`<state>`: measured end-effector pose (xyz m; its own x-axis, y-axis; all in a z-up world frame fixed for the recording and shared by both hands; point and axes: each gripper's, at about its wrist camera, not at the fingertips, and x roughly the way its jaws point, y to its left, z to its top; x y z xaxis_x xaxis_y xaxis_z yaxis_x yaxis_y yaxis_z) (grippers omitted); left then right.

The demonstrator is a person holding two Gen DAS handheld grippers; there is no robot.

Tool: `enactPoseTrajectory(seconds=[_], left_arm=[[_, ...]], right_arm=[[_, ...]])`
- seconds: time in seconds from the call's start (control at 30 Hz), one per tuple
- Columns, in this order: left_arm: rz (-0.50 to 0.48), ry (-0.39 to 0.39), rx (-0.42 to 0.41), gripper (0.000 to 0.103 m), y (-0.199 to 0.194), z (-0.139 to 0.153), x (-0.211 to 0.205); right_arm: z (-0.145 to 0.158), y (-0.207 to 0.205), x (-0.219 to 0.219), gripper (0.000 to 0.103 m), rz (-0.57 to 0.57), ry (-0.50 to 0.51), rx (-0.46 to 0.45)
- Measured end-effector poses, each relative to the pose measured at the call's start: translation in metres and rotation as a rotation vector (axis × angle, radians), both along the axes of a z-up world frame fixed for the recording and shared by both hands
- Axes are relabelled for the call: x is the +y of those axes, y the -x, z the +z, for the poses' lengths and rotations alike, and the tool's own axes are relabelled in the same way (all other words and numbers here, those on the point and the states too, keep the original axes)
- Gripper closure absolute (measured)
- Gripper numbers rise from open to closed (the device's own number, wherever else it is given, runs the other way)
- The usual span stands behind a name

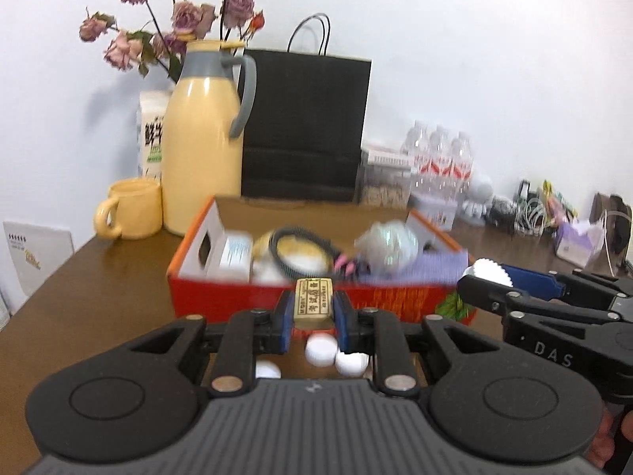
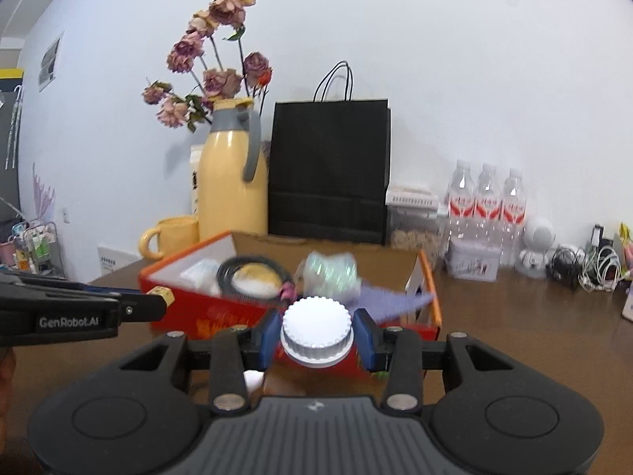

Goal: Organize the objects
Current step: 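Carry the cap and USB stick into the box and open both grippers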

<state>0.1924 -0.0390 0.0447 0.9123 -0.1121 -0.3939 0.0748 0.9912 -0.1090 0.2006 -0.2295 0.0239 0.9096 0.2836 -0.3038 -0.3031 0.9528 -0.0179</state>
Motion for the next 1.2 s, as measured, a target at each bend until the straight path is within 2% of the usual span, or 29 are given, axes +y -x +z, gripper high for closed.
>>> enactPoseTrajectory(seconds=[0.2,0.43,0.67,0.9,1.07,1.1,1.13,1.17,1.2], left_arm=[[0.024,0.015,-0.023,0.082,-0.035,0.014,-0.001],[0.042,0.042,0.028,0.082,-0.081,0.007,0.000],[0.064,0.068,0.050,0.082,-0.125,0.001,0.002],[0.065,0.068,0.071,0.082,-0.149,-0.009,0.010],[0.063,0.051,0.069,0.081,-0.152,-0.012,0.010],[0.063,0.052,0.066,0.080,-0.151,-0.012,0.010],[0.065,0.050,0.062,0.072,-0.151,-0.011,0.010],[0.067,0.046,0.056,0.058,-0.150,-0.010,0.010],[0.075,0.044,0.045,0.050,-0.149,-0.009,0.011]], right_arm=[[0.018,-0.043,0.011,0.064,-0.003,0.000,0.006],[0.003,-0.099,0.028,0.064,-0.022,0.016,0.078],[0.000,-0.137,0.035,0.064,-0.038,-0.005,0.081],[-0.005,-0.160,0.033,0.064,-0.047,-0.020,0.077],[-0.006,-0.165,0.028,0.064,-0.038,-0.038,0.090],[-0.006,-0.166,0.027,0.064,-0.034,-0.039,0.092],[-0.005,-0.165,0.027,0.064,-0.033,-0.039,0.092],[-0.005,-0.165,0.027,0.062,-0.033,-0.039,0.091],[-0.004,-0.165,0.026,0.053,-0.033,-0.038,0.089]])
